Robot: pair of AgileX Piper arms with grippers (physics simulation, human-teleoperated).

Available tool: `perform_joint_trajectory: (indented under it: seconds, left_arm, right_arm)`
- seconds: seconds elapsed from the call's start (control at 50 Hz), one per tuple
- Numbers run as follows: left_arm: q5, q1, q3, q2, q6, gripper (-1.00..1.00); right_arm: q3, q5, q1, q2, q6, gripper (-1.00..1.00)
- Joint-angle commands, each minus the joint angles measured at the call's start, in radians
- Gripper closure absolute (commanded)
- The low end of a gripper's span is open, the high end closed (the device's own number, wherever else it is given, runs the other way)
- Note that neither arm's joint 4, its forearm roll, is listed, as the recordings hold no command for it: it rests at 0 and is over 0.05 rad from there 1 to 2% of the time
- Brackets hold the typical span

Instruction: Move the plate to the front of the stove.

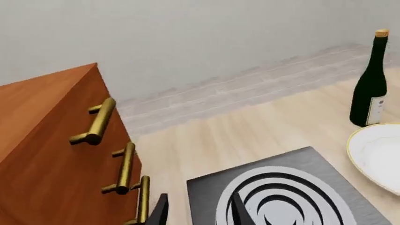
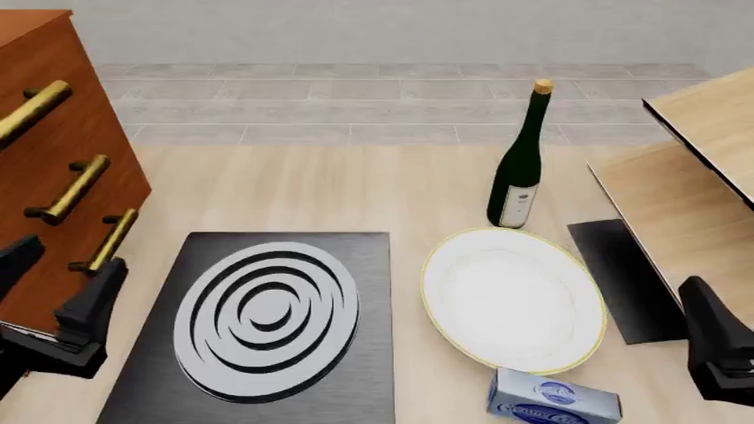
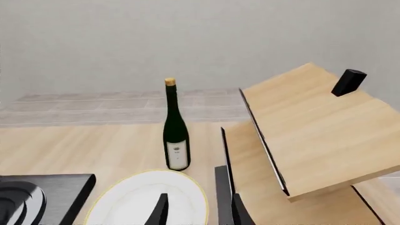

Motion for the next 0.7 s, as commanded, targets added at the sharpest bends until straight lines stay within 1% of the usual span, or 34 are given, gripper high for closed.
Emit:
perform_joint_trajectory:
  seconds: [0.02,0.18,0.2,0.24,0.28,0.44,0.46,0.5,0.58,0.66,0.68,0.7]
  left_arm:
    - [0.01,-0.183,-0.19,0.266,0.231,-1.0]
    - [0.091,-0.262,-0.301,0.347,0.346,-1.0]
    - [0.141,-0.299,-0.357,0.385,0.395,-1.0]
    - [0.16,-0.321,-0.379,0.412,0.43,-1.0]
    - [0.179,-0.329,-0.405,0.423,0.448,-1.0]
    - [0.252,-0.388,-0.51,0.54,0.604,-1.0]
    - [0.258,-0.392,-0.516,0.548,0.609,-1.0]
    - [0.28,-0.41,-0.545,0.582,0.644,-1.0]
    - [0.3,-0.441,-0.576,0.628,0.683,-1.0]
    - [0.317,-0.501,-0.604,0.68,0.717,-1.0]
    - [0.347,-0.523,-0.641,0.706,0.685,-1.0]
    - [0.352,-0.532,-0.65,0.713,0.68,-1.0]
  right_arm:
    - [0.0,0.019,-0.005,-0.004,0.026,-1.0]
    - [0.0,0.023,-0.005,-0.004,0.033,-1.0]
    - [0.0,0.024,-0.004,-0.004,0.037,-1.0]
    - [0.0,0.026,-0.004,-0.004,0.037,-1.0]
    - [0.0,0.026,-0.004,-0.004,0.038,-1.0]
    - [0.0,0.033,0.004,-0.004,0.046,-1.0]
    - [0.0,0.033,0.004,-0.004,0.046,-1.0]
    - [0.0,0.033,0.003,-0.003,0.048,-1.0]
    - [0.0,0.031,0.002,-0.002,0.051,-1.0]
    - [0.0,0.03,0.002,-0.002,0.056,-1.0]
    - [0.0,0.032,0.003,-0.003,0.057,-1.0]
    - [0.0,0.031,0.003,-0.002,0.057,-1.0]
